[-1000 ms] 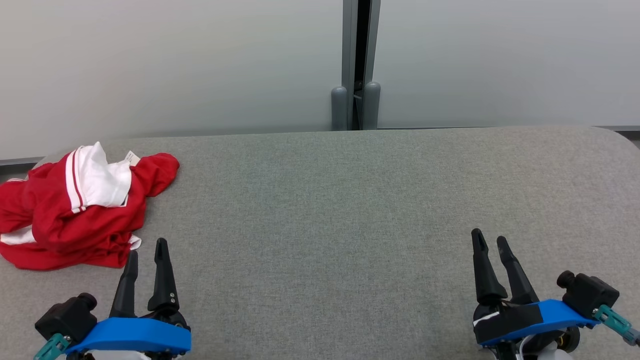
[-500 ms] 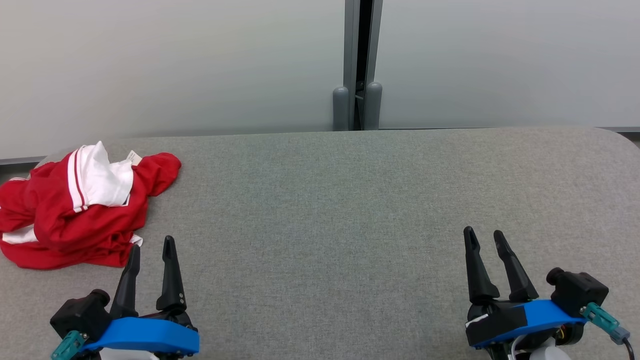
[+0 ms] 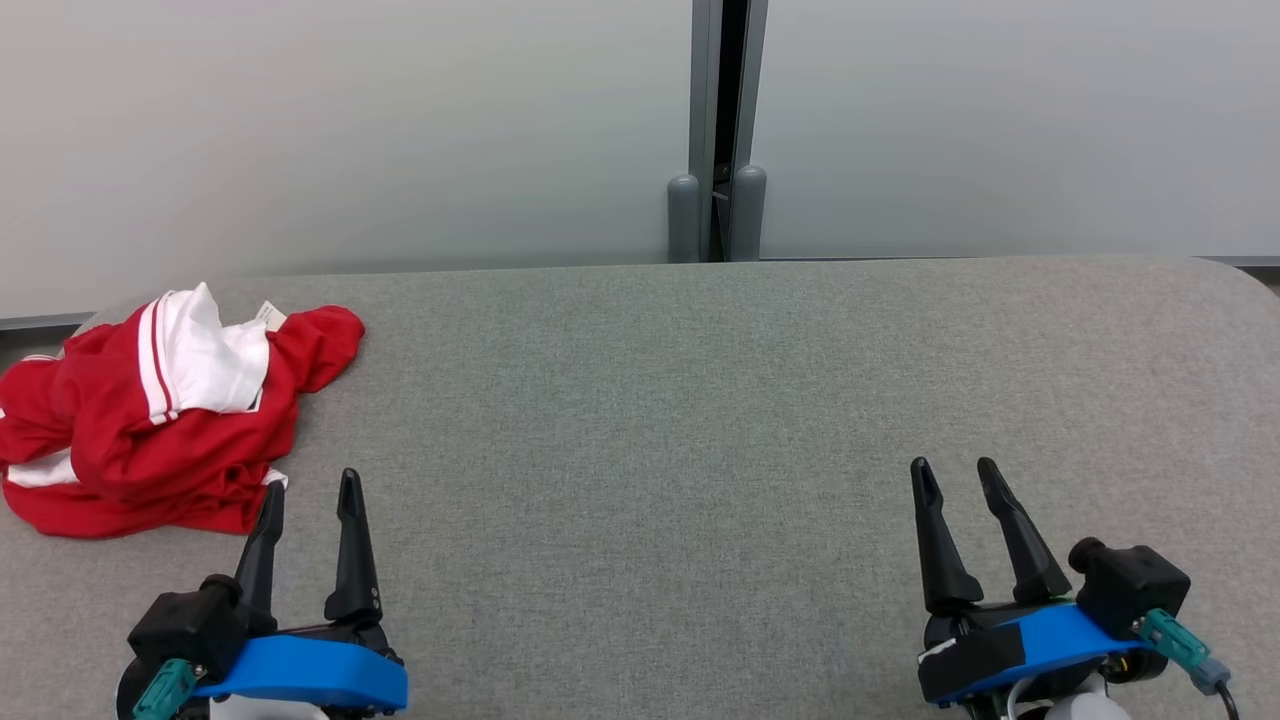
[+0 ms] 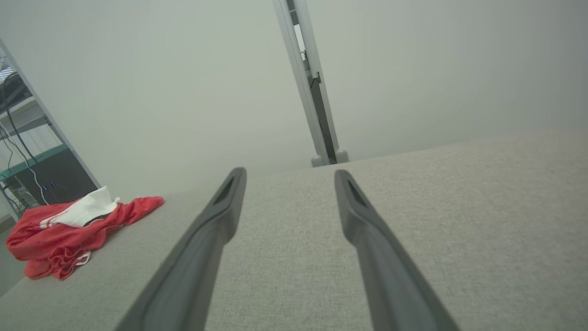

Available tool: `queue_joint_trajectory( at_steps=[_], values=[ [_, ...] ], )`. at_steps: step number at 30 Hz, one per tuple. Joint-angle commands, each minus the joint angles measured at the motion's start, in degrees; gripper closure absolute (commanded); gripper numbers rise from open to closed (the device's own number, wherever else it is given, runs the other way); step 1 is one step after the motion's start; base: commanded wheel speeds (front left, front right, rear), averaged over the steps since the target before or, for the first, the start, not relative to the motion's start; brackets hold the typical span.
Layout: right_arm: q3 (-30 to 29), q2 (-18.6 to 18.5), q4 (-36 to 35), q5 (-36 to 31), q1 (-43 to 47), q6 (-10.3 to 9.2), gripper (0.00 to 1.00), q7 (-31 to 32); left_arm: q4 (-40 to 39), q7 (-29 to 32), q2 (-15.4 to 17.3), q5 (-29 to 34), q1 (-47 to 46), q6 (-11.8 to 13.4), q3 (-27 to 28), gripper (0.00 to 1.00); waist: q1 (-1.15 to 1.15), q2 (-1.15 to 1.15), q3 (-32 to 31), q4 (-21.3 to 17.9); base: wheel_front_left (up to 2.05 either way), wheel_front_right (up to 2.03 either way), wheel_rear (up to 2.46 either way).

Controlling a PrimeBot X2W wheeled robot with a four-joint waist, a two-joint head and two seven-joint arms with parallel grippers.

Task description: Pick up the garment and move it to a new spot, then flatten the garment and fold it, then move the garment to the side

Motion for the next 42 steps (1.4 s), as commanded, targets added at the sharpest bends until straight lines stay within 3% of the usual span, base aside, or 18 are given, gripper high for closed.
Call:
queue_joint_trajectory(
  at_steps=[1, 28, 42],
  values=[
    [0.2, -0.2, 0.0, -1.5, -1.2, 0.02, 0.00, -0.6, -0.1, -0.6, 0.4, 1.2, -0.8, 0.2, -0.2, 0.00, 0.00, 0.00, 0.0, 0.0, 0.00, 0.00, 0.00],
    [0.6, -0.2, 2.9, -12.1, -1.6, 0.01, 0.00, -3.4, 1.1, -3.5, 0.5, 11.6, -0.5, 0.4, -1.1, 0.00, 0.00, 0.00, -0.4, 0.0, 0.00, 0.00, 0.00],
    [0.1, -0.2, 3.7, -11.6, -1.4, 0.01, 0.00, -3.4, 2.0, -3.5, 0.5, 11.1, -0.3, -0.1, -0.6, 0.00, 0.00, 0.00, -0.5, 0.0, 0.00, 0.00, 0.00]
  ],
)
